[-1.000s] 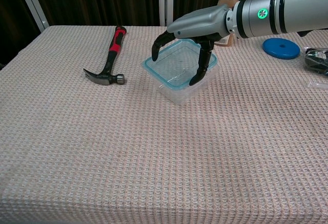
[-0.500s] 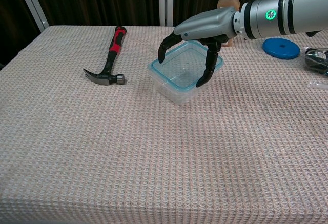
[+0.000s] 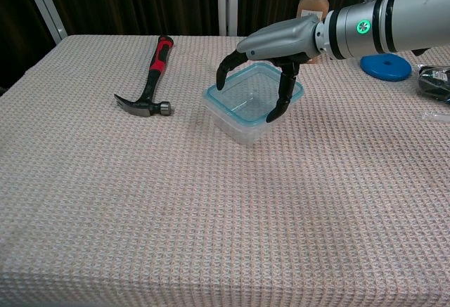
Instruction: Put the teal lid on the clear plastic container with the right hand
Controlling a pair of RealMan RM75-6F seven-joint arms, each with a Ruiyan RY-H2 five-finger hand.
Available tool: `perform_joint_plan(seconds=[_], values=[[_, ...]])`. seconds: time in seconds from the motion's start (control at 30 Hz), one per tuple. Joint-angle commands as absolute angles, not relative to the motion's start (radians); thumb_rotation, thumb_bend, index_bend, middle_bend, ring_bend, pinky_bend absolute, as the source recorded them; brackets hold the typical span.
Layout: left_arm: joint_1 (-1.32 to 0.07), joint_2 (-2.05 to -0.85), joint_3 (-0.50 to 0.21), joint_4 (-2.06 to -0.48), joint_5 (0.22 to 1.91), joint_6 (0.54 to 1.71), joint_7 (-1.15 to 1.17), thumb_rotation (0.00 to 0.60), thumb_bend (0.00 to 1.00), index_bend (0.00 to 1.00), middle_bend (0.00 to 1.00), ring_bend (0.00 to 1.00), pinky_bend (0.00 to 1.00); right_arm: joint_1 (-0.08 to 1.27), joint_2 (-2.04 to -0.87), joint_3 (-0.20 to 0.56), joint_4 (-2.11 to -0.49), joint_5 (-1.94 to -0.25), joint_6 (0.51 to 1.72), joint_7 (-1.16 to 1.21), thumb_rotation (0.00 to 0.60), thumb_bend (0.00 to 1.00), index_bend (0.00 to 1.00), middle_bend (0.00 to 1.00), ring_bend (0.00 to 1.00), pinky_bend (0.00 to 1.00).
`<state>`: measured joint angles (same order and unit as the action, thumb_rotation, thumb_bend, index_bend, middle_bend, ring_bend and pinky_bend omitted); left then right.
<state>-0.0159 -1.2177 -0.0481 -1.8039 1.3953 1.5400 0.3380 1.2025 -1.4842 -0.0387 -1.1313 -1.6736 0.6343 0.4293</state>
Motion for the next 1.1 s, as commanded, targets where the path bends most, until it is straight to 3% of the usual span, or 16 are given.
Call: perform_joint_plan(seconds=[0.03,0.4,0.63,0.87,1.1], values=[[-0.017,-1.218,-0.048,-1.804,1.395,1.540,0.339,0.600,0.00,0.06,0.04,0.00,0.00,1.204,-1.485,-0.047,-1.130,-1.683,0.644,0.437,0.600,0.21,0.23,0.37,0.10,0.00],[-0.018,-1.219,-0.047,-1.804,1.394,1.538,0.342,0.600,0.00,0.06,0.04,0.00,0.00,1.214,-1.502,-0.055,-1.104,-1.675,0.633,0.450,0.600,0.20,0.20,0.36,0.09,0.00],[-0.016,-1.218,-0.046,-1.804,1.394,1.541,0.339,0.600,0.00,0.06,0.04,0.00,0.00,1.221,-1.490,-0.055,-1.122,-1.660,0.611,0.442,0.600,0.04,0.00,0.18,0.00,0.00],[-0.016,-1.220,-0.045,-1.800,1.399,1.543,0.334,0.600,0.00,0.06,0.04,0.00,0.00,1.209,-1.460,-0.052,-1.161,-1.648,0.625,0.411,0.600,0.03,0.00,0.06,0.00,0.00],[-0.016,-1.222,-0.046,-1.794,1.405,1.546,0.326,0.600,0.00,0.06,0.04,0.00,0.00,1.171,-1.412,-0.038,-1.219,-1.618,0.667,0.349,0.600,0.03,0.00,0.04,0.00,0.00]])
